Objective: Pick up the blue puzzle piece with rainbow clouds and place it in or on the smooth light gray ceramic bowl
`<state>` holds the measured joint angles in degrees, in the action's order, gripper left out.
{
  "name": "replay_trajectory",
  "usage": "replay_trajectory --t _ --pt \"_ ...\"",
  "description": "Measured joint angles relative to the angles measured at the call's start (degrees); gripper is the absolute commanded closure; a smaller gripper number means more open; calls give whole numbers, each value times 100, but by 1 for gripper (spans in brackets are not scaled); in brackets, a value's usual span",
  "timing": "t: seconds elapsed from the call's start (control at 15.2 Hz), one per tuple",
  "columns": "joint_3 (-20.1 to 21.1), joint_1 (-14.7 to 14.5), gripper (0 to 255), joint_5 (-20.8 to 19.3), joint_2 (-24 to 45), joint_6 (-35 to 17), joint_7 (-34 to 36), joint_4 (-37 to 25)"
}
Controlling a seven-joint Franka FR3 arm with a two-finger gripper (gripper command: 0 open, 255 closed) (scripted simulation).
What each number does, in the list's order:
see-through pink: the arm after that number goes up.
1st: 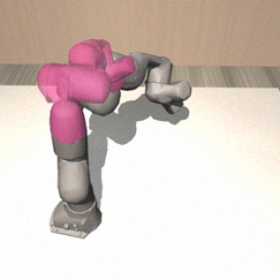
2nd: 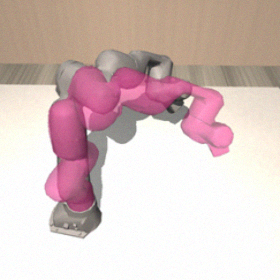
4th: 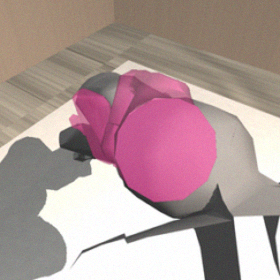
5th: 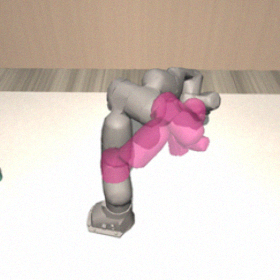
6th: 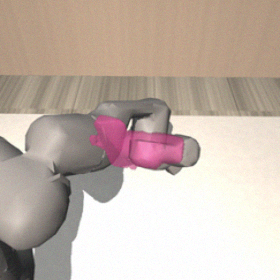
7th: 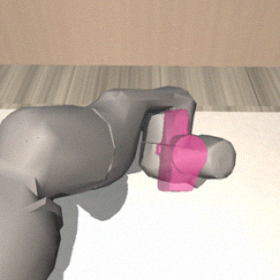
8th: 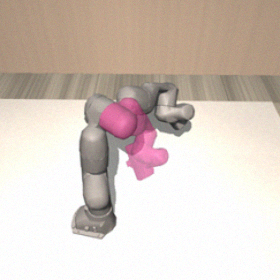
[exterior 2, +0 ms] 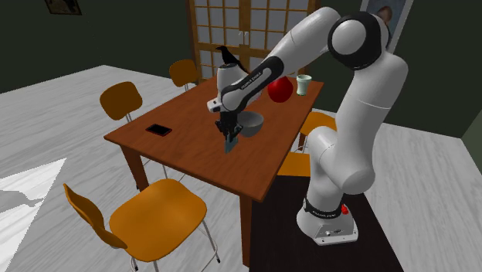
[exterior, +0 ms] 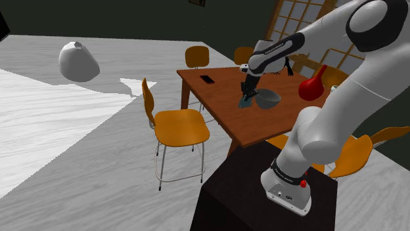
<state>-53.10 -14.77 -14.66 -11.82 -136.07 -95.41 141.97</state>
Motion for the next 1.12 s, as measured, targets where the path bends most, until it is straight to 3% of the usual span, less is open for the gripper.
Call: replay_trajectory --t 1.12 --pt "650 296 255 -439 -968 1568 402 -722"
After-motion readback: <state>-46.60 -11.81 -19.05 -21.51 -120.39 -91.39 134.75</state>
